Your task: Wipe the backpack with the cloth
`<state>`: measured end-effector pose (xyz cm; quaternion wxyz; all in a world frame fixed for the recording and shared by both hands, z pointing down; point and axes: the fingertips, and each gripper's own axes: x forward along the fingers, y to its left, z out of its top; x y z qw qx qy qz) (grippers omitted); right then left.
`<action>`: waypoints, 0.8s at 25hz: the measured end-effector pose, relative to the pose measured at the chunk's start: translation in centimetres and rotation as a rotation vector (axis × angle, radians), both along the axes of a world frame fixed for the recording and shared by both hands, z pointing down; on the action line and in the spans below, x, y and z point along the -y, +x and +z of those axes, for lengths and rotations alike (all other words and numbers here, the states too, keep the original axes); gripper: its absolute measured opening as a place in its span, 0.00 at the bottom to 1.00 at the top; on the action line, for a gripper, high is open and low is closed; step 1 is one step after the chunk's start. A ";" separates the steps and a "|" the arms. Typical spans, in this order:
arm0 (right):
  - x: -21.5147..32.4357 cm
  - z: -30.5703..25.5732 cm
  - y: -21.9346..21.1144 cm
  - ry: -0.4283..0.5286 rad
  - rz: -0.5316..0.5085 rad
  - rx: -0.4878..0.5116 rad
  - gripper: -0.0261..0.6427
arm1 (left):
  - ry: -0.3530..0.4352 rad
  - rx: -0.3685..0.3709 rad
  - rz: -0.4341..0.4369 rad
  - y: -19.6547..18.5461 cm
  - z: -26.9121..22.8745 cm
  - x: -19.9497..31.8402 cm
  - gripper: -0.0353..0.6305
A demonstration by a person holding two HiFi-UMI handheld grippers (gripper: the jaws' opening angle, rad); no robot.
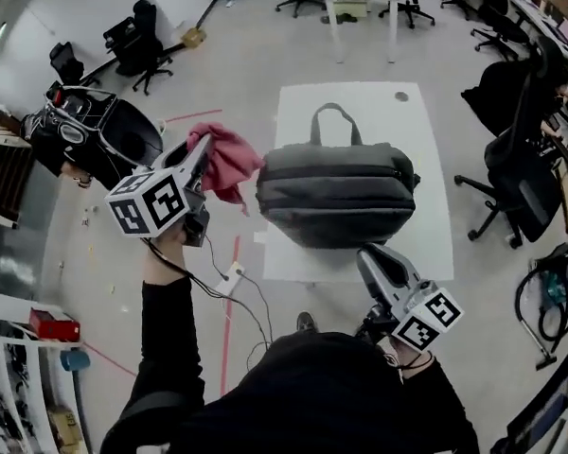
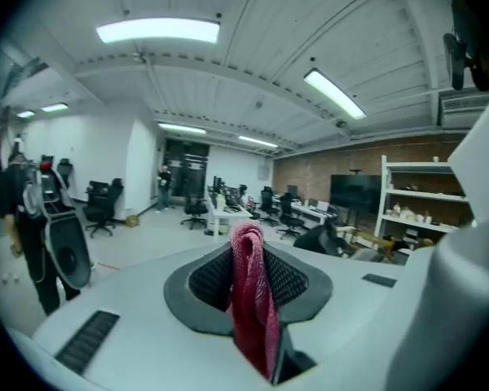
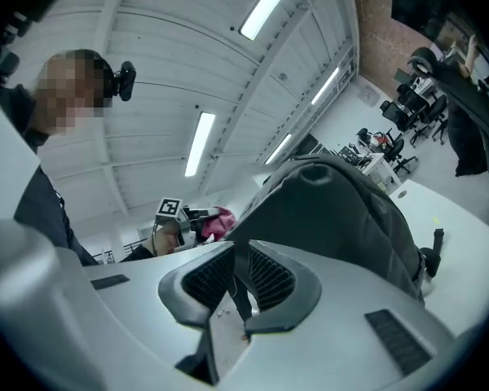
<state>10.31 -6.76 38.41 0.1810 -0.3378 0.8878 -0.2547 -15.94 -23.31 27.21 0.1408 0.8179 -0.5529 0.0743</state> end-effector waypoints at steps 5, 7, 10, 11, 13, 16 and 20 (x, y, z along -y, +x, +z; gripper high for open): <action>1.7 1.4 -1.7 -0.039 -0.004 -0.043 0.13 | 0.102 -0.216 0.060 -2.7 -3.9 -4.7 0.19; 2.6 1.9 -1.7 -0.054 0.007 -0.060 0.13 | 0.125 -0.201 0.233 3.1 -5.2 -7.3 0.19; 3.1 2.5 -1.7 -0.067 0.020 -0.060 0.13 | 0.089 -0.114 0.566 14.5 -3.8 -10.4 0.19; 3.1 2.6 -1.8 -0.070 0.022 -0.054 0.13 | 0.064 -0.079 0.660 18.0 -2.6 -10.8 0.19; 2.9 2.5 -2.1 -0.075 0.027 -0.040 0.13 | 0.004 0.016 0.761 22.8 0.2 -10.4 0.19; 2.2 2.5 -1.9 -0.085 0.034 -0.035 0.13 | -0.017 0.227 0.677 22.8 2.9 -8.3 0.19; 2.5 3.1 -1.2 -0.094 0.049 -0.034 0.13 | -0.020 0.249 0.476 15.1 2.8 -6.0 0.19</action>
